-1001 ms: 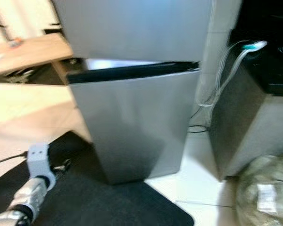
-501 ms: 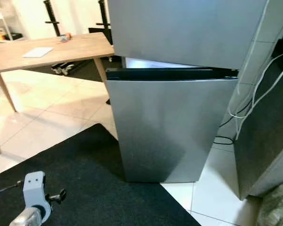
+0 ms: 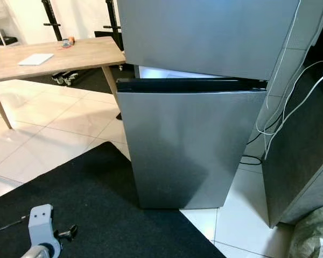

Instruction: Restocking fridge

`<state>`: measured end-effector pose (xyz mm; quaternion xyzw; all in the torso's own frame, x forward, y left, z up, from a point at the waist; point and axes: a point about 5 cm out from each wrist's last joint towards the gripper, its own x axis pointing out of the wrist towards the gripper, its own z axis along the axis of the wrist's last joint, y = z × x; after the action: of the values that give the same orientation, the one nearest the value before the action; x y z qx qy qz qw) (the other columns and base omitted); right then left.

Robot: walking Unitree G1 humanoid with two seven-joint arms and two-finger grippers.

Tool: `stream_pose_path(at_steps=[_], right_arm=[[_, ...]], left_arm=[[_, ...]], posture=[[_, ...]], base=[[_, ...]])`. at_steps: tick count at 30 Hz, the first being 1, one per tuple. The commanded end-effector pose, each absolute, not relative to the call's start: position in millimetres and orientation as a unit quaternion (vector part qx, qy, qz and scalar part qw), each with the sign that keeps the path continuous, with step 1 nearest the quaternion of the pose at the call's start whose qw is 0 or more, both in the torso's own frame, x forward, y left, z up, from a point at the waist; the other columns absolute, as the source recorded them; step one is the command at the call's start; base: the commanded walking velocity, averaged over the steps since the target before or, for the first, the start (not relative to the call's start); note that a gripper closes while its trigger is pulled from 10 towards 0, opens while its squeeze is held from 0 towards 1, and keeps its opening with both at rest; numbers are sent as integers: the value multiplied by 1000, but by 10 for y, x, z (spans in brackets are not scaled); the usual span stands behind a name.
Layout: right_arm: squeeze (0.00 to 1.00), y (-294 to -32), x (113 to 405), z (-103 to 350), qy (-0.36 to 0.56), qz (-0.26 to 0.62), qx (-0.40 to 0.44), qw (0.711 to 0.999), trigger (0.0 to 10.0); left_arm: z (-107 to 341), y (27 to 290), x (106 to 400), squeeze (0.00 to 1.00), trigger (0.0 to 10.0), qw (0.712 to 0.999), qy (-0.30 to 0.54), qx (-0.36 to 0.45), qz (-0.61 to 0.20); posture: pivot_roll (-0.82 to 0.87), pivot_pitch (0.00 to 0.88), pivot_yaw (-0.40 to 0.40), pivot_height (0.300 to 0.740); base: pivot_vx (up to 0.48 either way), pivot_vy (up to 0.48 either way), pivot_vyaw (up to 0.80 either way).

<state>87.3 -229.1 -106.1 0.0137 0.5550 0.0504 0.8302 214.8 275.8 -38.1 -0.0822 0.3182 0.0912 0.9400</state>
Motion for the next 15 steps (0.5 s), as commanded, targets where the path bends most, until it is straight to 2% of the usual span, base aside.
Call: stream_pose_path(at_steps=[1, 15], right_arm=[[0, -2224, 854, -1078, 559, 65, 20, 826, 10000], [0, -2213, 850, -1081, 559, 65, 21, 826, 10000]], left_arm=[[-426, 2703, 2114, 0, 10000, 937, 328, -88, 86], [-388, 2689, 2178, 0, 10000, 941, 319, -84, 79]], posture=[[-82, 32, 25, 740], [-86, 32, 26, 740]], base=[[277, 0, 0], [299, 0, 0]])
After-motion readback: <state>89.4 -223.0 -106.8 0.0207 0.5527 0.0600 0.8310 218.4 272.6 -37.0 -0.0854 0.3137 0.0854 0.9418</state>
